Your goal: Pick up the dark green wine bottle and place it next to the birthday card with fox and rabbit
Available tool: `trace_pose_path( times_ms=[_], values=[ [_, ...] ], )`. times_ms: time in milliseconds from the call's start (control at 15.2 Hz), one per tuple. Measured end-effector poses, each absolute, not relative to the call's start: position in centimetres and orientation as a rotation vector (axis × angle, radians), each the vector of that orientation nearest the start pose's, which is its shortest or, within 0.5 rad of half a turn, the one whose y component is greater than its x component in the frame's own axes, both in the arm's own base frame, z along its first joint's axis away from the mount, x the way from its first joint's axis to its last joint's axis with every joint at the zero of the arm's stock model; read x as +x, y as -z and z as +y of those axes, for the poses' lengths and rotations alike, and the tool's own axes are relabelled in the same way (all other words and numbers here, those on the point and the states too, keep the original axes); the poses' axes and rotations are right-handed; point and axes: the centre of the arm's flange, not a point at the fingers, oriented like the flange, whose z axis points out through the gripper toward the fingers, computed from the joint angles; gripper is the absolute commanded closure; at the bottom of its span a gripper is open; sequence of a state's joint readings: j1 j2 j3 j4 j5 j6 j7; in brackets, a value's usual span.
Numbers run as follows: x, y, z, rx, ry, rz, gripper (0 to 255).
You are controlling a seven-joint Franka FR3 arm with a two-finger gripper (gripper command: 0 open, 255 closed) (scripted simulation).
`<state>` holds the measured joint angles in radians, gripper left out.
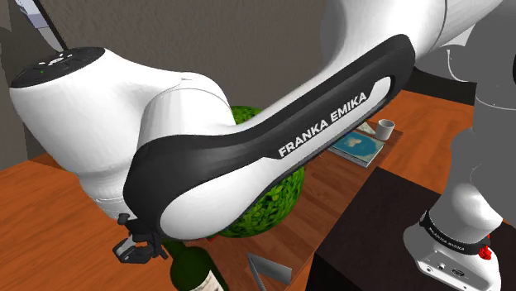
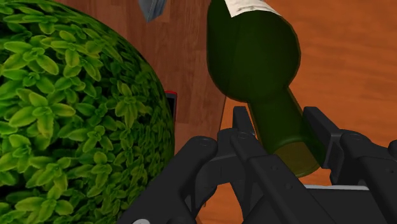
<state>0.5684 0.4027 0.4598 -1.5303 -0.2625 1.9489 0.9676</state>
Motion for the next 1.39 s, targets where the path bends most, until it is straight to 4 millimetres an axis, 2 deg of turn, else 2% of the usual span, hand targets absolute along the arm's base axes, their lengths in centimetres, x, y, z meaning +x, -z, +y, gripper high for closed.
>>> trace_pose_path(
  times_ms=[1386],
  values=[
    [39.8,-33.9,54.5,-3.122,0.146,-0.177,255]
  ],
)
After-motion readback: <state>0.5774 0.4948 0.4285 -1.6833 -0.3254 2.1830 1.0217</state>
